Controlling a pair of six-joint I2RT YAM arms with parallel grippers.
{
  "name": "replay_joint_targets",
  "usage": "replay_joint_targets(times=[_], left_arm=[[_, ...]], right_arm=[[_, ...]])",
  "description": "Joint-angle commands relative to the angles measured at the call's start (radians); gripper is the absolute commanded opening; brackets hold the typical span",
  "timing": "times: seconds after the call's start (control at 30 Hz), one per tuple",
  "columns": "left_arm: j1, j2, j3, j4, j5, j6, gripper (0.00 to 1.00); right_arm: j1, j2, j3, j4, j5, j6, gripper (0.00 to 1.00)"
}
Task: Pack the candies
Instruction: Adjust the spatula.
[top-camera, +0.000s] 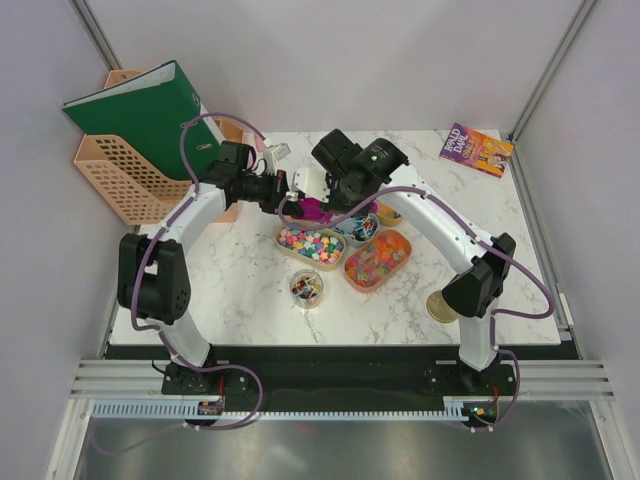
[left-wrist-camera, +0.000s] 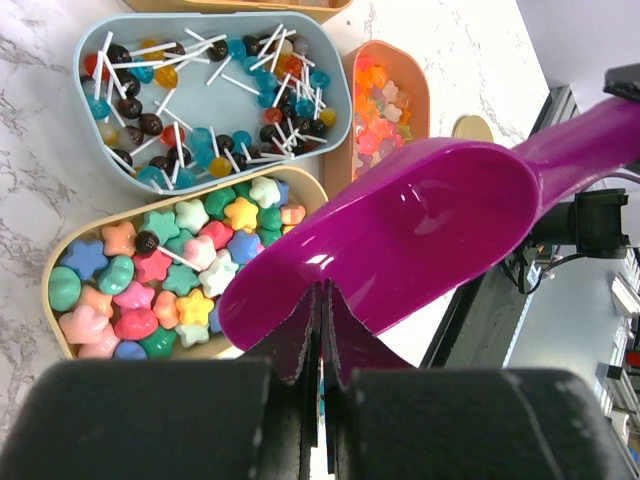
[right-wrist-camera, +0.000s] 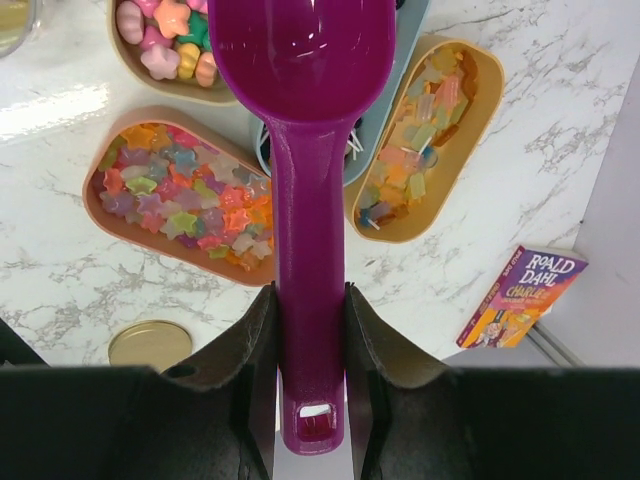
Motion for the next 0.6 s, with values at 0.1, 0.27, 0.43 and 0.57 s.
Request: replay_joint_targets(times=[0.1,0.27,0.43,0.57], left_arm=[[0.001,0.030,0.048,-0.002,0.000,-0.028,0.02],[0.003,0.040,0.071,-0.007,-0.031,-0.012,0.02],[0.003,0.051,0.077,-0.007,-0.023,-0.020,0.02],[0.024,0.028,0.184,-0.036,-0.211,0.055,0.03]], right_arm=[[0.000,-0.049,0.018,0.018,-0.061,0.054,0.00],[-0.003,-0.045,0.105,0.011,-0.119,0.093,0.00],[-0.003,-0.032,0.121,-0.001,-0.103,0.090,0.00],[-0.005,-0.052,0.003,-0.088,-0.103,0.100,0.00]])
